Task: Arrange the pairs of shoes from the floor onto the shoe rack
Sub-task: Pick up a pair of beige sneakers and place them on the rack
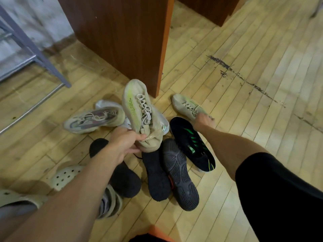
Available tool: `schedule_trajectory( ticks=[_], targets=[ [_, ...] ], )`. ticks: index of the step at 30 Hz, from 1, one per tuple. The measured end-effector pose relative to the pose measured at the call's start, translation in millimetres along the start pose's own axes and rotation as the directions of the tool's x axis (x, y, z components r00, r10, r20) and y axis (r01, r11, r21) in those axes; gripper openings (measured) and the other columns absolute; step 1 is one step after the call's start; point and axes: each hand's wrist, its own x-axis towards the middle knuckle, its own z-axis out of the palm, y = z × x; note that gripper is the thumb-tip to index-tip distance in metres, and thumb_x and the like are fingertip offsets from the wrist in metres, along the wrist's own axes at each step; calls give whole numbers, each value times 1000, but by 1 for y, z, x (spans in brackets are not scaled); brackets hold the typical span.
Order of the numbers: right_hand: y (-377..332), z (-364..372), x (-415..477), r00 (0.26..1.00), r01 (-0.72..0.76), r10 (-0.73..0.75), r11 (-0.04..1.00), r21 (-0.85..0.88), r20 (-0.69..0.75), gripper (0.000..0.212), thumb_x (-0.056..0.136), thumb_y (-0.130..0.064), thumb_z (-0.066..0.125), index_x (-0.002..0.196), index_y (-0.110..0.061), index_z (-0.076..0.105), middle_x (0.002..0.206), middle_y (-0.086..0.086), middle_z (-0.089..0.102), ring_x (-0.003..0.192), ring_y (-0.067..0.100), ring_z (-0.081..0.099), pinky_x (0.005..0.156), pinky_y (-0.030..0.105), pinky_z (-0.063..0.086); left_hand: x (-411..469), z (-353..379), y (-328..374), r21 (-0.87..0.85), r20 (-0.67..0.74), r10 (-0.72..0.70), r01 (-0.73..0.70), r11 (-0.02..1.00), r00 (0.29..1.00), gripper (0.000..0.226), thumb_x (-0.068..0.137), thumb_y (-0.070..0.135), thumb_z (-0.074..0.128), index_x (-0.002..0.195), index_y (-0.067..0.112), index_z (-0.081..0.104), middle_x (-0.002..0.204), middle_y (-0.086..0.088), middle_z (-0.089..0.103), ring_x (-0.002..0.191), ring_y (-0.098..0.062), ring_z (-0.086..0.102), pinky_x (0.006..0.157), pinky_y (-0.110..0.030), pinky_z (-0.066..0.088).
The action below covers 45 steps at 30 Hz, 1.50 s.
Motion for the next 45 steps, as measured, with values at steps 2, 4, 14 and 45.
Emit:
schedule_trajectory(
  ticks=[2, 4, 14, 45],
  targets=[
    [-3, -14, -4, 998, 49, -48, 999, 8, -42, 8, 88, -10, 49, 87, -14, 56, 82, 6, 58, 98, 30, 62, 98, 41, 38, -1, -6, 1, -10, -22, -16, 16, 1000, 1000, 37, 78, 3, 74, 112, 10, 62, 97, -7, 68, 87, -23, 67, 58, -27, 55],
    [-9, -27, -8, 993, 100, -97, 994, 44, -73, 13, 89, -15, 48, 92, -14, 60, 84, 6, 61, 95, 29, 62, 95, 40, 39, 0, -16, -2, -8, -56, -27, 26, 1000, 998, 40, 77, 3, 74, 115, 7, 61, 100, -10, 69, 87, -24, 67, 57, -28, 54],
    [-71, 8, -117, 782, 495, -556, 829, 261, 282, 18, 86, -11, 52, 95, -9, 67, 105, 11, 66, 101, 29, 61, 78, 31, 50, -11, -49, -12, 33, -87, -119, 122, 992, 989, 51, 81, 6, 72, 128, 3, 53, 127, -20, 59, 102, -30, 61, 78, -35, 51],
    [-143, -32, -113, 723, -13, -484, 705, 710, 493, 58, 75, -8, 80, 124, 0, 51, 117, 19, 64, 92, 31, 70, 72, 47, 61, -10, -96, -50, -256, -242, -139, 75, 964, 960, 50, 78, 6, 74, 124, 4, 53, 129, -14, 58, 110, -29, 60, 58, -28, 53]
  ],
)
